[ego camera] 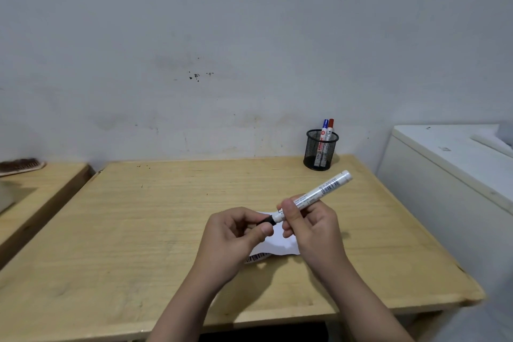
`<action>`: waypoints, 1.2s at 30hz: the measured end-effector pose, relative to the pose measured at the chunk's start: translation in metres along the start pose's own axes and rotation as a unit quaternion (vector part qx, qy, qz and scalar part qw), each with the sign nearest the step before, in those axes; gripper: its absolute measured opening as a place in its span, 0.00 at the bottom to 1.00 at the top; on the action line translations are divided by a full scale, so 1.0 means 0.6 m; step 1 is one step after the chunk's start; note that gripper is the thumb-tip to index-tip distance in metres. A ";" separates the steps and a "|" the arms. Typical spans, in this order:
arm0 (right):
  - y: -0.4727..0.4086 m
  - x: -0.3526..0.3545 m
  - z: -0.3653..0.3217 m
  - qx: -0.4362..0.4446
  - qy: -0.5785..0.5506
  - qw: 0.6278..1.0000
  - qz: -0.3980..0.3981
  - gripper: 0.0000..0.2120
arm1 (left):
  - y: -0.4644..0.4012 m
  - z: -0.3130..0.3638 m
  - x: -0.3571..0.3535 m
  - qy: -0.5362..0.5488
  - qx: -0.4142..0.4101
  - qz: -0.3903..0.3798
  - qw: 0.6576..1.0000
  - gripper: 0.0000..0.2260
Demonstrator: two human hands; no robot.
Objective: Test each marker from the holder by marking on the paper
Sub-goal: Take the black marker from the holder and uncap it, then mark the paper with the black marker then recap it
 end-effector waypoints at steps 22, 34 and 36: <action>-0.038 0.073 0.030 0.021 0.020 0.999 0.046 0.09 | -0.237 -0.056 0.119 -0.424 0.092 0.112 0.894 0.10; -0.062 0.031 0.066 -0.016 0.021 0.999 0.019 0.09 | -0.182 -0.080 0.137 -0.325 0.088 0.135 0.932 0.15; -0.075 0.005 0.076 -0.034 0.001 0.999 0.022 0.09 | -0.153 -0.089 0.138 -0.334 0.087 0.126 0.930 0.17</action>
Point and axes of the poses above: each hand's wrist, its own y-axis away from the middle knuckle, its own x-axis out of the back of the hand, z = x × y, the point moved 3 cm from there along -y, towards the middle knuckle, and after that the axes turned 15 degrees about x, right-handed, at the moved point
